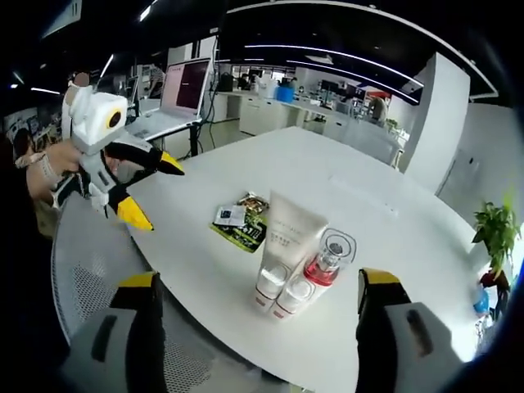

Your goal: Arrange the skincare products in the storage area until every visible bottle or jar stands upright without overlapping.

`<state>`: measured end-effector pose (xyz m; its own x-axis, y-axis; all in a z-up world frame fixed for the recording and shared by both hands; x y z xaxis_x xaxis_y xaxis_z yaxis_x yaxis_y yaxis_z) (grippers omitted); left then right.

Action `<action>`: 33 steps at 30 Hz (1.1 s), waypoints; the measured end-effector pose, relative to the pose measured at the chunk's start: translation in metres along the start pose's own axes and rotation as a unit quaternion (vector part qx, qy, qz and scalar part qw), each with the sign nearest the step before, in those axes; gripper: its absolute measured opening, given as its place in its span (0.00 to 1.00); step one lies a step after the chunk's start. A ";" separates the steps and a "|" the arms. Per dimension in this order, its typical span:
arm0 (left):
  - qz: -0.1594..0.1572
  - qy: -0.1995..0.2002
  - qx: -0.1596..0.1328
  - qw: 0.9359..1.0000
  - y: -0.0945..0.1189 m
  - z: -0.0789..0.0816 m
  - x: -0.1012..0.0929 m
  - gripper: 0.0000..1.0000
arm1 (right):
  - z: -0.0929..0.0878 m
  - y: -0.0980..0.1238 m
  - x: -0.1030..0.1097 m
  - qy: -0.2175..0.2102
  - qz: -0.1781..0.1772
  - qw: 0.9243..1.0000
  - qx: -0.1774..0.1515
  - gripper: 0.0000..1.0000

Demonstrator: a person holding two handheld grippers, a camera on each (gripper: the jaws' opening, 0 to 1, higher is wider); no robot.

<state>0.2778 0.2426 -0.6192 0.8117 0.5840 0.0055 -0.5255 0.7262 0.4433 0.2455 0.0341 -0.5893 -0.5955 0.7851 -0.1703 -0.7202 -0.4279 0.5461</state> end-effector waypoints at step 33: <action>-0.043 -0.036 0.056 0.997 -0.083 -0.023 0.087 0.48 | 0.072 -0.089 0.029 0.077 0.042 0.996 0.018 0.51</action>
Point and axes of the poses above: the point that each gripper's makers call its tool centre point, and the gripper's own axes: y roughly backward along the fingers, x roughly to its left, z roughly out of its top, the point moved 5 cm from there along y, roughly backward along the fingers, and after that the axes turned 3 degrees about -x, right-handed, at the moved point
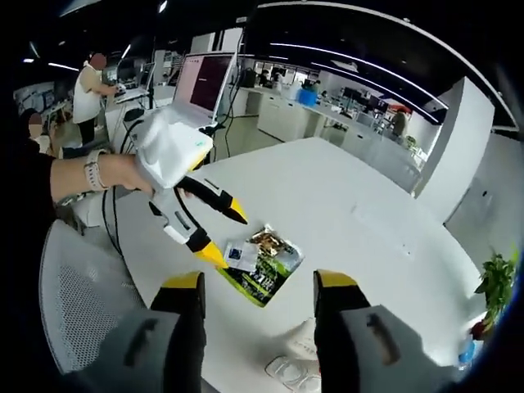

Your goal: Arrange the skincare products in the storage area until every visible bottle or jar stands upright without overlapping.

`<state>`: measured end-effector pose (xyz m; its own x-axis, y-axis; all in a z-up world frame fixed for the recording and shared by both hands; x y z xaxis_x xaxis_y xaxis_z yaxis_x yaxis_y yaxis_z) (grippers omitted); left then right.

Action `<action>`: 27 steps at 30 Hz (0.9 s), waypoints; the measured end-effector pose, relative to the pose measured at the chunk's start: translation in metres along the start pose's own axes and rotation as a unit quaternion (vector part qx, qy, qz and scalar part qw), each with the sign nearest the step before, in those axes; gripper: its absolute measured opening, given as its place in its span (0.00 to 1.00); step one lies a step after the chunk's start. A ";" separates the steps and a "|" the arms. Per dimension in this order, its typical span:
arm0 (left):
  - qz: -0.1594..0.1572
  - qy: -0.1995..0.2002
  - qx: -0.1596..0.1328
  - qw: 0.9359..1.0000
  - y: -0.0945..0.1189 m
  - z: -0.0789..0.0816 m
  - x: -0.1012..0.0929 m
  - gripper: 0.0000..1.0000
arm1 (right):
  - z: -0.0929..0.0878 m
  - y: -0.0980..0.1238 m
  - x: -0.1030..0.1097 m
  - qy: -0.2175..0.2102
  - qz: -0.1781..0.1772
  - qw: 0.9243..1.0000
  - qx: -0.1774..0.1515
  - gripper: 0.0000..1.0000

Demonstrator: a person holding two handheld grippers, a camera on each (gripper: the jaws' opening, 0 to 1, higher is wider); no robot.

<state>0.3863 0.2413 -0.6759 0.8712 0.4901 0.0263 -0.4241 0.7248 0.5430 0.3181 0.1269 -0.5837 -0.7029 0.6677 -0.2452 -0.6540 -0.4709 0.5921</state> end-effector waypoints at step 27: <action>-0.125 -0.117 0.032 0.985 -0.054 -0.012 0.031 0.35 | -0.045 -0.100 0.028 -0.053 0.013 0.993 0.100 0.37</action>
Point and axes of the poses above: the point that each gripper's makers call its tool centre point, and the gripper's own axes: y roughly backward along the fingers, x roughly to its left, z roughly out of its top, the point moved 5 cm from there along y, roughly backward along the fingers, and after that the axes turned 3 degrees about -x, right-handed, at the moved point
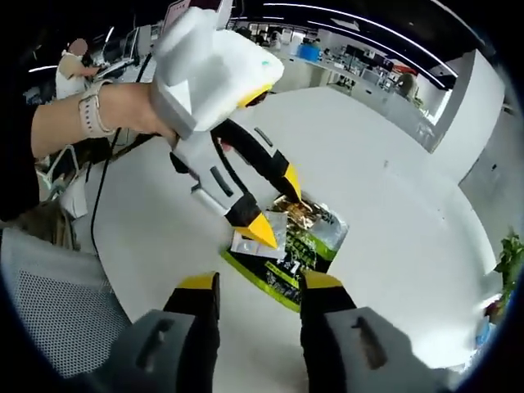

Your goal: Arrange the skincare products in the storage area until every visible bottle or jar stands upright without overlapping.

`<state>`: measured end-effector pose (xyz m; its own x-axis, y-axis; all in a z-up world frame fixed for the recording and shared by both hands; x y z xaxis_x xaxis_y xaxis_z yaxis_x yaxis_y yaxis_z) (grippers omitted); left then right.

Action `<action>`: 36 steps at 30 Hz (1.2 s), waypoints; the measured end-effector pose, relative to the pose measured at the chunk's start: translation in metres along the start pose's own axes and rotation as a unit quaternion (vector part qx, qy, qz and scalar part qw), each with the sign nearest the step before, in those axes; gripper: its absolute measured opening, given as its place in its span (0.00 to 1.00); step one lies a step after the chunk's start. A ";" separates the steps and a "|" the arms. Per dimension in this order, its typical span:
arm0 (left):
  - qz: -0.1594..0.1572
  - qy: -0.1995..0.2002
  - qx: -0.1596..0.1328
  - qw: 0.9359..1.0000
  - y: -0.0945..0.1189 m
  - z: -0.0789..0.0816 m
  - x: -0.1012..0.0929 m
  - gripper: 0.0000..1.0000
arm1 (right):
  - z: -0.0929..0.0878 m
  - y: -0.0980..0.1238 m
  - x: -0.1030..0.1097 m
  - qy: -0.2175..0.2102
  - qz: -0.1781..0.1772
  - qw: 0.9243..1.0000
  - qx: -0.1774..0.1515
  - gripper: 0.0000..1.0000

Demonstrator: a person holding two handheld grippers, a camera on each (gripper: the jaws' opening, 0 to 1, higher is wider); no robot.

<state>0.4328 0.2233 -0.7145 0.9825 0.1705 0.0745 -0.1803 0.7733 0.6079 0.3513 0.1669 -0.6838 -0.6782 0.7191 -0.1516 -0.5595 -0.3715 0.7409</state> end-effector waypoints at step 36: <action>-0.112 -0.091 0.051 0.988 -0.038 -0.003 0.001 0.39 | -0.036 -0.051 -0.016 -0.077 -0.031 0.996 0.037 0.29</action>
Point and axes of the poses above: the point that each gripper's makers call its tool centre point, and the gripper's own axes: y roughly backward along the fingers, x roughly to its left, z roughly out of its top, the point moved 5 cm from there along y, roughly backward along the fingers, and after that the axes turned 3 degrees about -x, right-handed, at the moved point
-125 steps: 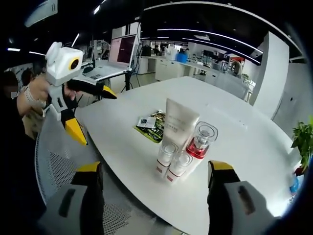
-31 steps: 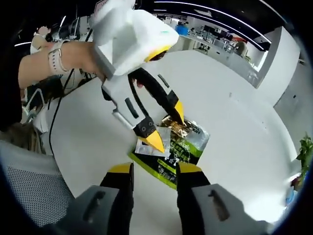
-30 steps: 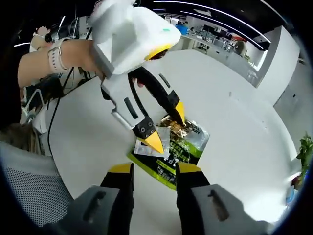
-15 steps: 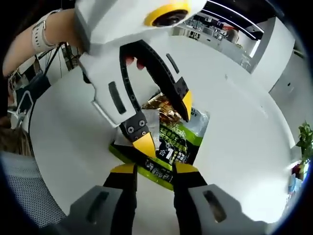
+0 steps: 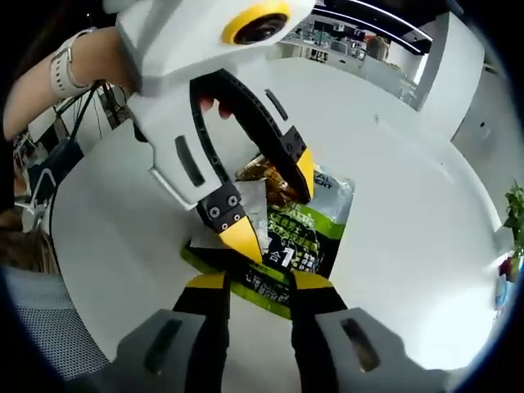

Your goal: Arrange the skincare products in the storage area until every visible bottle or jar stands upright without overlapping.

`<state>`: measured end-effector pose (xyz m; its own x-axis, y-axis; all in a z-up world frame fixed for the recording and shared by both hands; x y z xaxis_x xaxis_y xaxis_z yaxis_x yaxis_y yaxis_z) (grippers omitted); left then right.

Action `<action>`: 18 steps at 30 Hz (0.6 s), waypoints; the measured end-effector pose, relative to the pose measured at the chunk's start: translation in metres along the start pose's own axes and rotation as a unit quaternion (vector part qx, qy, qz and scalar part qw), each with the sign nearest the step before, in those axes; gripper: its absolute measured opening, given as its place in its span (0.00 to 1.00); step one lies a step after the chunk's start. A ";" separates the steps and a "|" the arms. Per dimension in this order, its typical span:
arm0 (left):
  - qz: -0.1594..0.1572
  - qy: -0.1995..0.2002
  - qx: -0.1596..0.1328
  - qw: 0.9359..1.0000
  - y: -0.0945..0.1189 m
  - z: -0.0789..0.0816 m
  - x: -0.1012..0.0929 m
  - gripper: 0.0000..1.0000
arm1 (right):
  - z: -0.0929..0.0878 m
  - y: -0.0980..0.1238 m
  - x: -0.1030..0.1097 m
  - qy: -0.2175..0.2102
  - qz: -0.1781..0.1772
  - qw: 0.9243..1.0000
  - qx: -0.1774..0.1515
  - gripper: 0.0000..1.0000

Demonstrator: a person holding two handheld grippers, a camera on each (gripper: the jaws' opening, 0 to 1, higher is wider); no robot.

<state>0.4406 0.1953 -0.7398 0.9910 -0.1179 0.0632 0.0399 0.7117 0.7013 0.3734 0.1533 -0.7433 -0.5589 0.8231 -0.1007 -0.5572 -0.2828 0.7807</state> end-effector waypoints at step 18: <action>0.025 0.022 0.023 0.999 0.028 -0.030 0.006 0.44 | 0.000 0.000 0.001 -0.004 0.004 1.000 -0.001 0.29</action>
<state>0.4518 0.2355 -0.7411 0.9963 -0.0522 0.0678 -0.0139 0.6830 0.7303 0.3736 0.1540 -0.7435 -0.5581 0.8250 -0.0886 -0.5531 -0.2903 0.7809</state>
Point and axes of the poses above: the point that each gripper's makers call its tool centre point, and the gripper's own axes: y roughly backward along the fingers, x roughly to its left, z roughly out of its top, the point moved 5 cm from there along y, roughly backward along the fingers, and after that the axes turned 3 degrees about -x, right-handed, at the moved point
